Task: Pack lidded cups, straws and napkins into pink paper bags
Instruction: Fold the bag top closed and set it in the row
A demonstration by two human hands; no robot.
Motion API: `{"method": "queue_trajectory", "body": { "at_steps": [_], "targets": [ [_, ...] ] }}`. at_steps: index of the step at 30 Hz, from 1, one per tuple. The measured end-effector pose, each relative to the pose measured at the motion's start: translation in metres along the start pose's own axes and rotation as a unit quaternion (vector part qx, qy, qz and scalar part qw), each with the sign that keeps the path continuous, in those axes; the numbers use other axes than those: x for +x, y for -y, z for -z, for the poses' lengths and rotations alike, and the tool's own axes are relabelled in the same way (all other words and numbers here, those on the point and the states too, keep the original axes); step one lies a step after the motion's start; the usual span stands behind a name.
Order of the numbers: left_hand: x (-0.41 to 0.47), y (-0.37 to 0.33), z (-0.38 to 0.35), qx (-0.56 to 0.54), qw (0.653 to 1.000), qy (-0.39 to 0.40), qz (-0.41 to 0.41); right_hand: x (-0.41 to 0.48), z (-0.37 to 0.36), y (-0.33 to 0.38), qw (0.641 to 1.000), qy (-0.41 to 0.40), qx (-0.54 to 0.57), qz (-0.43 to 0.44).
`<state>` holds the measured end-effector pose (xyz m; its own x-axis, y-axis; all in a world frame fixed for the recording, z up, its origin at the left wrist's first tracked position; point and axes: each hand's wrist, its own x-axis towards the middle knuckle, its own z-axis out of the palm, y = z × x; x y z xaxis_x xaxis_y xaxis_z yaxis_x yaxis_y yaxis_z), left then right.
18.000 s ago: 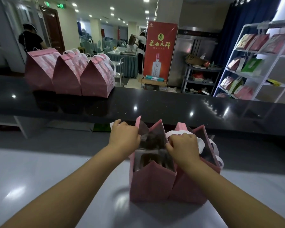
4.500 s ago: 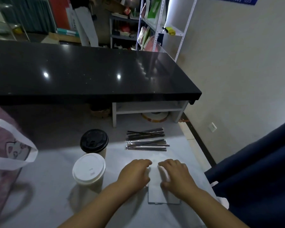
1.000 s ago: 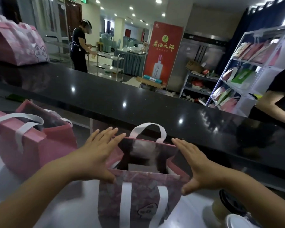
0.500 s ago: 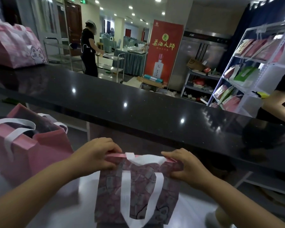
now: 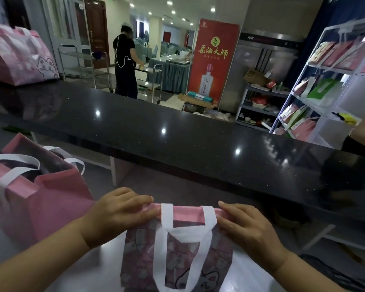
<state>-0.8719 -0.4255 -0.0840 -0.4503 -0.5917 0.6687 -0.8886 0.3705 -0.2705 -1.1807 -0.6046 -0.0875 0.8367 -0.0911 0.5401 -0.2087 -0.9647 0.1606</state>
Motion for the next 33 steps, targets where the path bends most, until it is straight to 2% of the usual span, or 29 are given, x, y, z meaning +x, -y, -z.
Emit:
{"method": "queue_trajectory", "body": {
  "at_steps": [3,5,8,10,13,15,17,23,27,30,33],
  "targets": [
    [-0.002,0.004,0.001,0.0,1.0,0.008,-0.015,0.003,0.005,-0.001,1.0,0.007,0.009,-0.001],
    [0.0,0.004,0.002,-0.024,1.0,0.017,0.006,0.008,0.009,0.002,0.998,-0.003,0.061,-0.031],
    [0.006,-0.002,0.004,-0.098,0.989,0.035,0.11,0.019,0.016,0.004,0.967,0.003,0.187,-0.17],
    [0.012,-0.007,0.001,-0.155,0.969,0.04,0.188,0.025,0.017,0.0,0.945,0.048,0.228,-0.231],
    [0.02,-0.017,-0.007,-0.263,0.925,0.016,0.274,0.034,0.016,-0.004,0.953,0.122,0.206,-0.186],
    [0.022,-0.022,-0.01,-0.323,0.891,-0.001,0.319,0.037,0.016,-0.003,0.951,0.135,0.207,-0.183],
    [0.021,-0.025,-0.014,-0.347,0.876,-0.011,0.335,0.036,0.014,-0.001,0.951,0.135,0.204,-0.191],
    [0.018,-0.021,-0.015,-0.301,0.892,0.026,0.336,0.04,0.015,0.007,0.976,0.105,0.13,-0.141],
    [0.02,-0.011,-0.007,-0.217,0.939,0.107,0.245,0.044,0.018,0.009,0.977,0.135,0.104,-0.128],
    [0.02,0.002,0.005,-0.205,0.925,0.194,0.256,0.045,0.021,0.006,0.973,0.155,0.11,-0.133],
    [0.026,0.009,0.013,-0.226,0.908,0.171,0.308,0.052,0.027,0.005,0.961,0.106,0.166,-0.195]
  ]
}}
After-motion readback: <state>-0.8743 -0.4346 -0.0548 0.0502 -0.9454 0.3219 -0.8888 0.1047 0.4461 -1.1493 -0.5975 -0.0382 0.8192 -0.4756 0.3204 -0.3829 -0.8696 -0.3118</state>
